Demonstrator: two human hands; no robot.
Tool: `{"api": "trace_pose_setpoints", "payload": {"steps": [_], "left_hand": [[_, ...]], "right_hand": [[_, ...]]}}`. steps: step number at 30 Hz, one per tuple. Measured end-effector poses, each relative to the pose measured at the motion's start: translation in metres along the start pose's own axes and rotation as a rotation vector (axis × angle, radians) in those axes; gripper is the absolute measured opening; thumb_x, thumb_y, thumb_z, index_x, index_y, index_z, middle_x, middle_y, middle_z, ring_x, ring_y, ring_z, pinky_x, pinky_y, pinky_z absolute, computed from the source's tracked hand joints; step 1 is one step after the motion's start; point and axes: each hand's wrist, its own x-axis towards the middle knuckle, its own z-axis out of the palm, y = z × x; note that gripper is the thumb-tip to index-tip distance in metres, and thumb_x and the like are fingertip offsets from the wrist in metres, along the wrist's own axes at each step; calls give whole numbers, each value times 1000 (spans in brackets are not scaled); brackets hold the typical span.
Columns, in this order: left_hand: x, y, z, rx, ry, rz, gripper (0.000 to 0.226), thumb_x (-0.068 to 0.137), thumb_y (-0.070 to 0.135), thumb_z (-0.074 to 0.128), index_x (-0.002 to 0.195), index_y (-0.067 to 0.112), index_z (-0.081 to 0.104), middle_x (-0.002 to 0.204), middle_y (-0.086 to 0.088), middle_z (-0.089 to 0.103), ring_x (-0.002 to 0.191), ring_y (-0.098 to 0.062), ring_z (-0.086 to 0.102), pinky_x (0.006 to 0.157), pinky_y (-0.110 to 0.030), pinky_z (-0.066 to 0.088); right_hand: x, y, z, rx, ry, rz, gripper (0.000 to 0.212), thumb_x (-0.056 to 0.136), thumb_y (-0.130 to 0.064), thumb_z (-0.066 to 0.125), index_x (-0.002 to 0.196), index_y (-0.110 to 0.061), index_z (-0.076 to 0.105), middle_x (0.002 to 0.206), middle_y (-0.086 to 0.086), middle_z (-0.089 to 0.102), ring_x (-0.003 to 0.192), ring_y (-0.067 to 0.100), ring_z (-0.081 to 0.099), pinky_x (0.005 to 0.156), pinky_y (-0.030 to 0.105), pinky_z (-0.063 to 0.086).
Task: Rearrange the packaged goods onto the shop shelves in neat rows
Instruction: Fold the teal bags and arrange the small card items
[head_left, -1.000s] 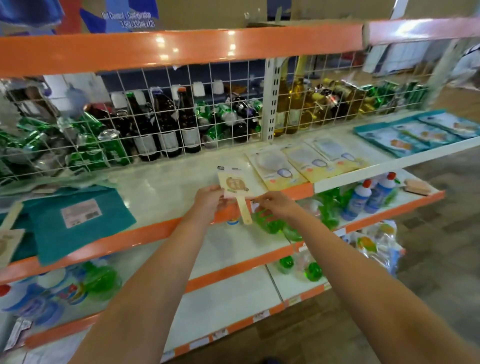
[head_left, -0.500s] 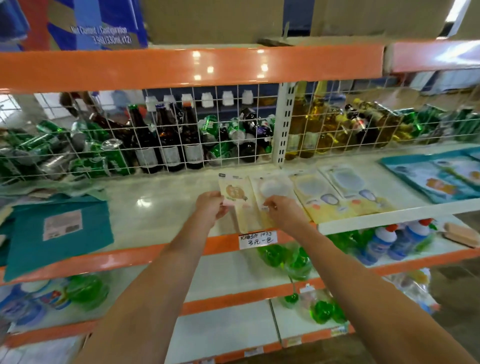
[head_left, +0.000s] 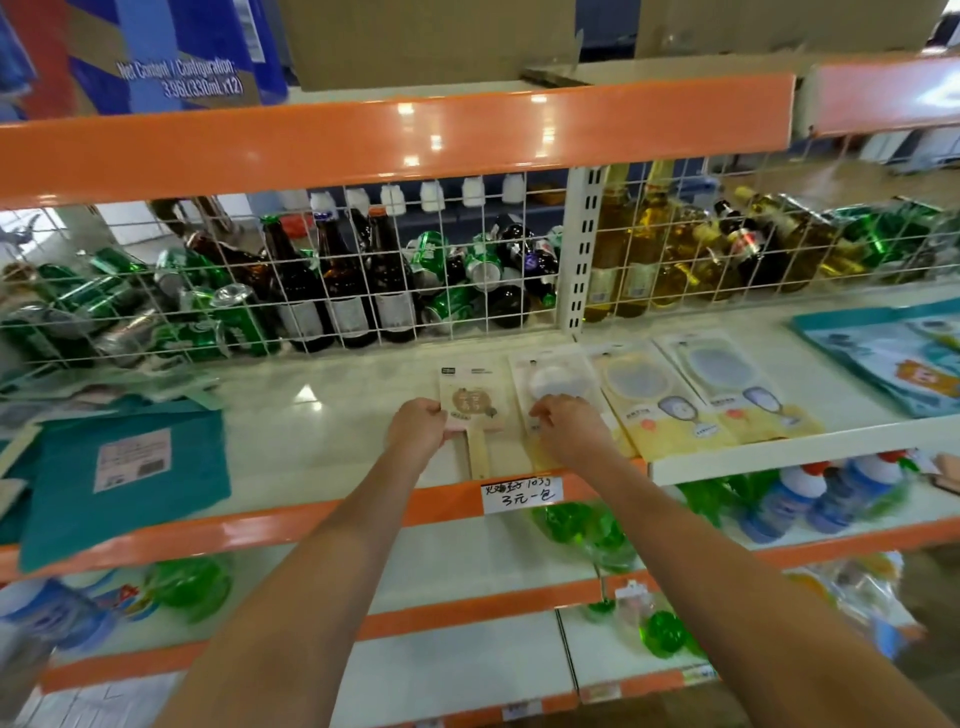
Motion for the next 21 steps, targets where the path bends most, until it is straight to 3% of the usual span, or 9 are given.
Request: {"api": "trace_pose_setpoints", "payload": {"steps": [2,5,11,17,21], "left_hand": [[1,-1,0,192,17,64,28,96,11,44,115,5,64,109,-11,69,92,-27,68,85,-40,54],[1,-1,1,406,30,136,32,97,16,42,119,10,64,117,-9,67,102,-26,63,84,-34,49],[2,-3,6,536,73,188,32,95,6,40,111,7,68,116,-11,66,103,-27,62,86,-36,51],[4,-7,2,597,84,188,29,97,23,43,120,18,61,121,-4,56,101,-23,60,85,-39,53],[5,-4,-17,797,89,312,34,98,33,39,127,22,55,127,-4,52,113,-23,51,92,-37,47]], "right_hand": [[1,-2,1,-28,-1,0,30,95,-16,41,119,-19,60,119,5,60,111,23,53,94,35,45],[1,-5,3,-72,0,-2,32,95,-16,40,120,-19,60,120,5,60,114,23,52,97,37,44],[2,-10,3,-119,-7,-16,34,95,-14,39,122,-20,59,121,4,59,115,23,50,92,36,44],[6,-15,1,-160,-8,-19,33,95,-17,40,124,-19,57,123,4,58,116,23,49,93,37,44],[18,-29,-2,-241,-42,-84,36,94,-26,44,127,-16,52,127,6,54,121,25,44,100,38,38]]}}
